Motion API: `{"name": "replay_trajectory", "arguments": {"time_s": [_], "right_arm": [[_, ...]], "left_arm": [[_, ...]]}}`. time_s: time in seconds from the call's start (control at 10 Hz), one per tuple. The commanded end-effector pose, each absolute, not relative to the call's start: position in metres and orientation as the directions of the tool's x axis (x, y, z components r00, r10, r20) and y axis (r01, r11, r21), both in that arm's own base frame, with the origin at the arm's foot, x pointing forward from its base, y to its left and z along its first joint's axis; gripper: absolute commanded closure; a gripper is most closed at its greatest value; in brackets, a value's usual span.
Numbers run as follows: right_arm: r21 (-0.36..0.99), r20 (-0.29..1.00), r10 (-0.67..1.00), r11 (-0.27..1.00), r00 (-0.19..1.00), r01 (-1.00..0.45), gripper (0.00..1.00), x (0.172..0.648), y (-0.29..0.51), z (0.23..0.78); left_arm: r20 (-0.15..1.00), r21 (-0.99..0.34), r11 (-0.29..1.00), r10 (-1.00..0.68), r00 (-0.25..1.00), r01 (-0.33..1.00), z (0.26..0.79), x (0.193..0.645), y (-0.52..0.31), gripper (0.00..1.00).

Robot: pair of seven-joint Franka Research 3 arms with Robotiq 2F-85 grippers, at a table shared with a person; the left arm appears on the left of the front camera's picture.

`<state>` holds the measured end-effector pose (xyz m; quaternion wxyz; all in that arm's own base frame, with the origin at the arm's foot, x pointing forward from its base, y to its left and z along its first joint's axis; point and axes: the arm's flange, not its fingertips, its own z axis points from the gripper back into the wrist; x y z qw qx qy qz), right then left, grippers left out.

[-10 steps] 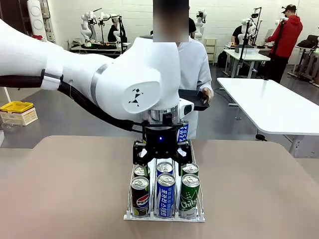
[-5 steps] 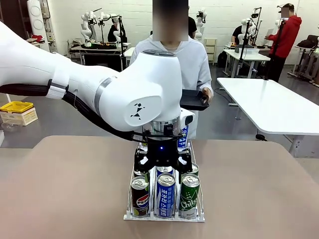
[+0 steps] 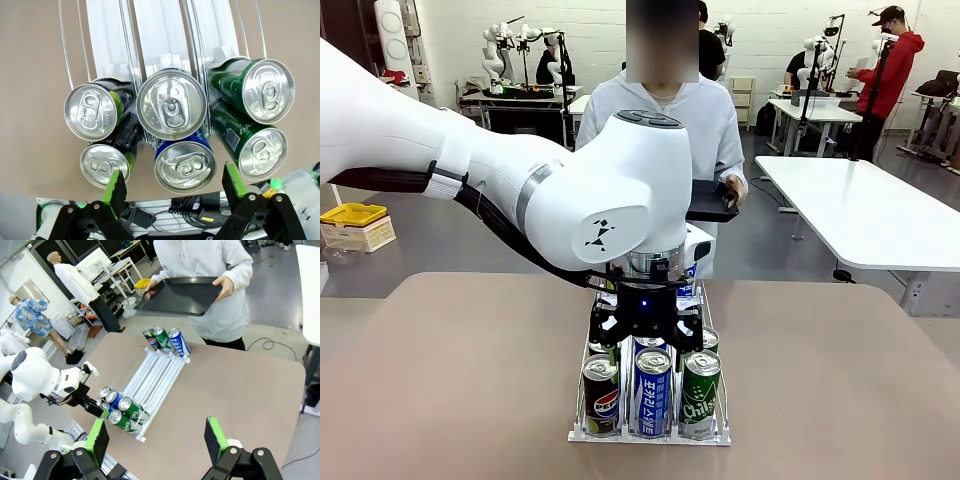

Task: Retrieve and hand over the desired beverage to the person.
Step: Pick up a can of the same type that the person held from the Automatic Can Dispenser.

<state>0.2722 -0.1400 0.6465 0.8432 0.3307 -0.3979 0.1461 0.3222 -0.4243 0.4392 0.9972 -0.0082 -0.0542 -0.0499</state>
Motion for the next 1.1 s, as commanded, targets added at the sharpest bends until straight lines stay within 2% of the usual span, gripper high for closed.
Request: {"name": "replay_trajectory", "arguments": {"time_s": [0.0,1.0], "right_arm": [[0.448,0.778,-0.022,0.720,0.628,-0.530,0.00,0.2742,-0.1403,0.6477],[0.448,0.778,-0.022,0.720,0.628,-0.530,0.00,0.2742,-0.1403,0.6477]], "left_arm": [[0.136,-0.015,0.993,-0.112,0.984,0.115,0.4385,0.3259,-0.4306,0.00],[0.116,-0.016,0.994,-0.101,0.988,0.104,0.4395,0.3238,-0.4256,0.00]]}}
